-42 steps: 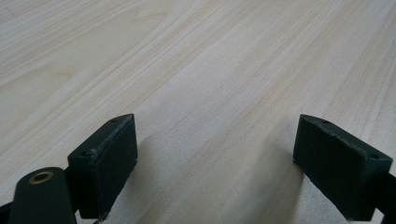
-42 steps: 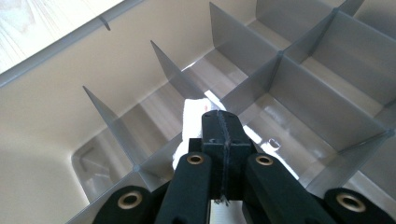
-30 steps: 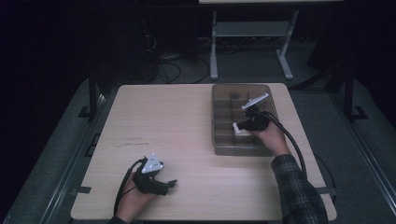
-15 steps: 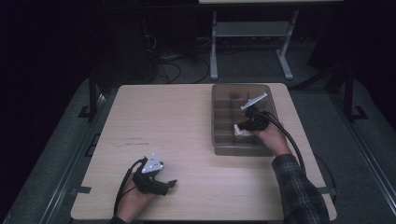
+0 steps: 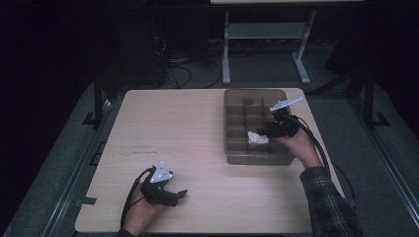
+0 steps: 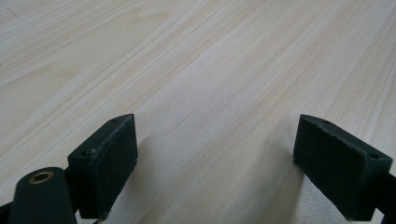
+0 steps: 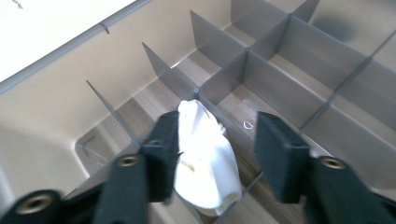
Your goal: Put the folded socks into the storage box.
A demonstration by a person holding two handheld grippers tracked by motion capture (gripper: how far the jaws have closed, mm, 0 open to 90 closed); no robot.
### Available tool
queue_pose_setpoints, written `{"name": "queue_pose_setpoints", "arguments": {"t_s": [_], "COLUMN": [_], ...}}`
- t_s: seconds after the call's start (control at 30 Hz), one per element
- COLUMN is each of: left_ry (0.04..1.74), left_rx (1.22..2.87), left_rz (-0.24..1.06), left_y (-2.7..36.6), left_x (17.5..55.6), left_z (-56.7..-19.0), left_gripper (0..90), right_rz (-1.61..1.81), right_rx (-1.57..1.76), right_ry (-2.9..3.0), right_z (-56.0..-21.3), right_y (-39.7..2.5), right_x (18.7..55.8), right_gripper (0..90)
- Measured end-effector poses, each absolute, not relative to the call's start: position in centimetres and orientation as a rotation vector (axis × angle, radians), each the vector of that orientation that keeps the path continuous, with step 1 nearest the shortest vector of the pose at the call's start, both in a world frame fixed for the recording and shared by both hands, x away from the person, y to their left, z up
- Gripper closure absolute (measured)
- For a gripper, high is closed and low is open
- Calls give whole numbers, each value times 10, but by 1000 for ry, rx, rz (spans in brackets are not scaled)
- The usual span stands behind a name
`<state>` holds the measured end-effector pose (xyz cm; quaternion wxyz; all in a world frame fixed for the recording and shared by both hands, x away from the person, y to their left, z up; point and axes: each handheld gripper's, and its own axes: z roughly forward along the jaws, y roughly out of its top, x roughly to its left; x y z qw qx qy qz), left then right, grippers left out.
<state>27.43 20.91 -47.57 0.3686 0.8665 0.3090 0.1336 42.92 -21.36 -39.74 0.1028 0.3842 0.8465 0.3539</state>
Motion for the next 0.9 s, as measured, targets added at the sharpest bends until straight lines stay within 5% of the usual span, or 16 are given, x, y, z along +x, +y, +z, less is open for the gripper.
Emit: {"name": "queue_pose_setpoints", "arguments": {"t_s": [0.33,0.9], "left_ry": [796,797], "left_rx": [2221,2222], "left_rz": [344,347], "left_y": [209,209], "left_x": [274,273], "left_z": [-476,-476], "left_gripper": [133,133], "right_rz": [1054,1125], "right_rx": [1165,1134], "right_ry": [2423,2308], "right_z": [-383,-377], "right_y": [-224,-245], "right_x": [410,365], "right_gripper": [29,0]}}
